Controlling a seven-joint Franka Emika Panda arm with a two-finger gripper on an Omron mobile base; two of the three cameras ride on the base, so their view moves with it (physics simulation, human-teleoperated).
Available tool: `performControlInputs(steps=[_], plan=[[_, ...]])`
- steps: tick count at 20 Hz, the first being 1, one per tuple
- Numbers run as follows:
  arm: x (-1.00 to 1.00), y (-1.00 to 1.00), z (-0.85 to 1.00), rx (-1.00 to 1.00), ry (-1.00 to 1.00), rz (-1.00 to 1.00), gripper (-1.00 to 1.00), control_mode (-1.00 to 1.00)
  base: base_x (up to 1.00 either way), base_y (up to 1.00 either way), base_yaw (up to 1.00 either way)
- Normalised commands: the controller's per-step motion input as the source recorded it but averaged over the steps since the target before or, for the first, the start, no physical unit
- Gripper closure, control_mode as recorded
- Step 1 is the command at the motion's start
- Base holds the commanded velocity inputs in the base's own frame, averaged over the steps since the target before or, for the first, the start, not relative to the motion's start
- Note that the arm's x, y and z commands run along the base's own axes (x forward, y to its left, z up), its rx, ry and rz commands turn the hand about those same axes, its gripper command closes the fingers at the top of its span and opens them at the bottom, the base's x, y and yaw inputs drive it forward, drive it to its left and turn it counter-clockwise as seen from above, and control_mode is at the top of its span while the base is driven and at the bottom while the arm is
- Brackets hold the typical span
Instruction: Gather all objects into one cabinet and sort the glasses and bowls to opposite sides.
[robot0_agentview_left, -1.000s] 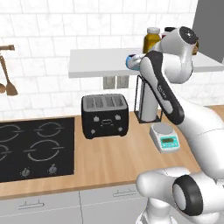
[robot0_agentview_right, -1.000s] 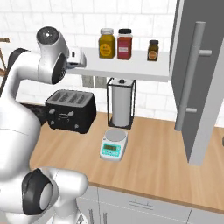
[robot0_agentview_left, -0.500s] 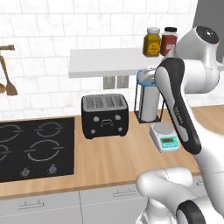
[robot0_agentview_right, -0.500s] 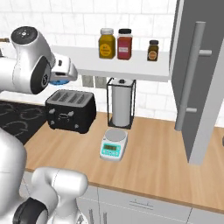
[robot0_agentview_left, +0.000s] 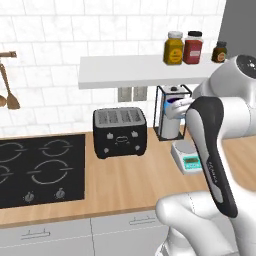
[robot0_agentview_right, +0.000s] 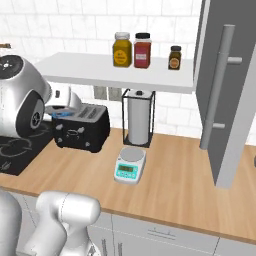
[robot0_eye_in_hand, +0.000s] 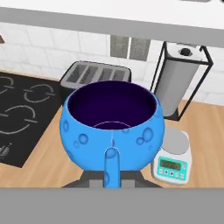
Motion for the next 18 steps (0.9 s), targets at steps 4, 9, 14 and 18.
performControlInputs(steps=[4,9,14,18], plan=[[0.0,0.0,0.0,0.0,0.0,0.0,1.0,1.0,-0.63,-0.05,-0.01],[0.0,0.0,0.0,0.0,0.0,0.0,1.0,1.0,-1.0,-0.25,-0.15],[0.0,0.0,0.0,0.0,0.0,0.0,1.0,1.0,-0.88,-0.03,-0.43],[0.0,0.0,0.0,0.0,0.0,0.0,1.0,1.0,-0.46,-0.13,-0.54]])
